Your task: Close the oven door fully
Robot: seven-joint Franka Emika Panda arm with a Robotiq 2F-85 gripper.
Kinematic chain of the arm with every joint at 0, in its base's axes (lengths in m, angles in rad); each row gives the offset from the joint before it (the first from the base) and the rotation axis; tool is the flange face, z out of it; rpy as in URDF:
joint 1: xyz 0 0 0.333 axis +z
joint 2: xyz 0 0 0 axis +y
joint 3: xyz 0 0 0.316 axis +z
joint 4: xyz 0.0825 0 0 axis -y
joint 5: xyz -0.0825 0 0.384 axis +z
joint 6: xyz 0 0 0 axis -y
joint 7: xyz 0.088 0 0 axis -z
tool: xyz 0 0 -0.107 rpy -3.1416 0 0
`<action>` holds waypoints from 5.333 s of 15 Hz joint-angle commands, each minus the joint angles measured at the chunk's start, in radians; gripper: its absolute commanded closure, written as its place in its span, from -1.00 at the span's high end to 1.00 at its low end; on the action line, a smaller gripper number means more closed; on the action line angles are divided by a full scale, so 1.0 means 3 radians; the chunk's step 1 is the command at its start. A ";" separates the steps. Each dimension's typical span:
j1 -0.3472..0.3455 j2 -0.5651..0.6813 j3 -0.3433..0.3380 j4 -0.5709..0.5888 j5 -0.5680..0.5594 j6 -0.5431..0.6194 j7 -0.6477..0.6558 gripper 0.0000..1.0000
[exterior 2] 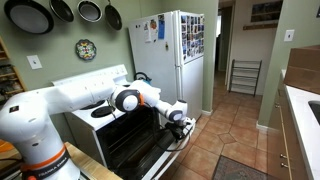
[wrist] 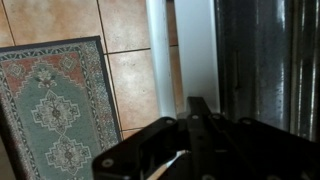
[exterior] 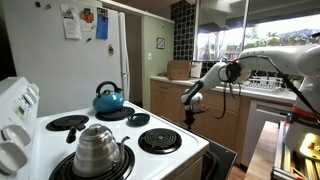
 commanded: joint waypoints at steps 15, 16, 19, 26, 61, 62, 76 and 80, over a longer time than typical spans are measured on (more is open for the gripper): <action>0.0022 0.0014 0.0145 -0.0101 -0.0198 -0.0282 -0.0322 -0.94; 0.0015 0.0020 0.0168 -0.0075 -0.0198 -0.0333 -0.0402 -0.93; 0.0028 0.0024 0.0176 -0.0040 -0.0218 -0.0446 -0.0529 -0.94; 0.0018 0.0050 0.0252 0.0085 -0.0222 -0.0705 -0.0843 -0.92; 0.0400 -0.0045 0.0500 0.0587 -0.0120 -0.1768 -0.1400 -0.96; 0.0427 -0.0069 0.0505 0.0577 -0.0114 -0.1793 -0.1397 -0.96; 0.0506 -0.0660 0.0646 -0.0073 -0.0074 -0.1509 -0.1496 -0.96; 0.0423 -0.1027 0.0709 -0.0613 0.0051 -0.1023 -0.1565 -0.96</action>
